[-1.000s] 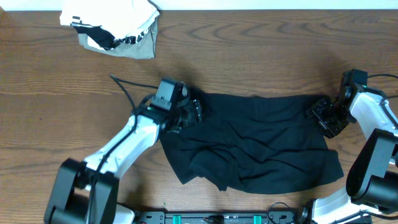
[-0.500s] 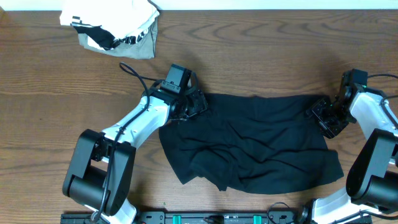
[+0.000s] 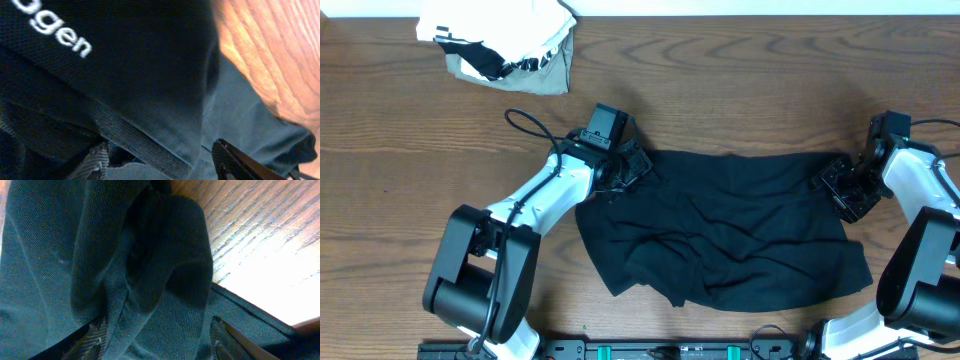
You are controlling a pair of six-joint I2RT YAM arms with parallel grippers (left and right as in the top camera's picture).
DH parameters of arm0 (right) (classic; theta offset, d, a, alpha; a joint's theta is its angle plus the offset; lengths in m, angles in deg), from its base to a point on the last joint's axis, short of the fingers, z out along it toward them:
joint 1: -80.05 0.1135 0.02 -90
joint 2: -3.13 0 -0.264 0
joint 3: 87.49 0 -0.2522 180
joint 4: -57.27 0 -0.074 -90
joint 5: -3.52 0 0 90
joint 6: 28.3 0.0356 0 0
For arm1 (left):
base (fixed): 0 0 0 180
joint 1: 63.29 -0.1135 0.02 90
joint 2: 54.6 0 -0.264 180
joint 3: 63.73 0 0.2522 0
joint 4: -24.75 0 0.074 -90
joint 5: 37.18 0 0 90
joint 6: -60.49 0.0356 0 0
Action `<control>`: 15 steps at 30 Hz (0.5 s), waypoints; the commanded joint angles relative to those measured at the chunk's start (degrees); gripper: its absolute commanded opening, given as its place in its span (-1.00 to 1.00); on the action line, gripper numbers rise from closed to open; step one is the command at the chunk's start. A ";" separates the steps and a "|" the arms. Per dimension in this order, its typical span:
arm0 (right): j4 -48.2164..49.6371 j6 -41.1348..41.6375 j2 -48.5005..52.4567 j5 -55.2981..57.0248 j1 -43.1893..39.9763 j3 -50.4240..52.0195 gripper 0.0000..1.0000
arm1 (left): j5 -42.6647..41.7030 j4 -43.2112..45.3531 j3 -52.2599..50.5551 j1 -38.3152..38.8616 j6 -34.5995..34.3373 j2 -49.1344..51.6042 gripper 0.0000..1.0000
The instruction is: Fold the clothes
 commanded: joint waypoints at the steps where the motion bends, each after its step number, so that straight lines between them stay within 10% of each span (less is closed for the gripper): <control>1: -0.17 -0.44 0.39 0.79 0.31 -0.94 0.29 | 1.40 0.35 0.83 -0.28 -1.33 1.14 0.37; 15: -0.22 -0.42 0.39 0.35 0.31 -0.94 0.26 | 2.08 5.27 0.81 -0.28 -3.04 2.67 -0.14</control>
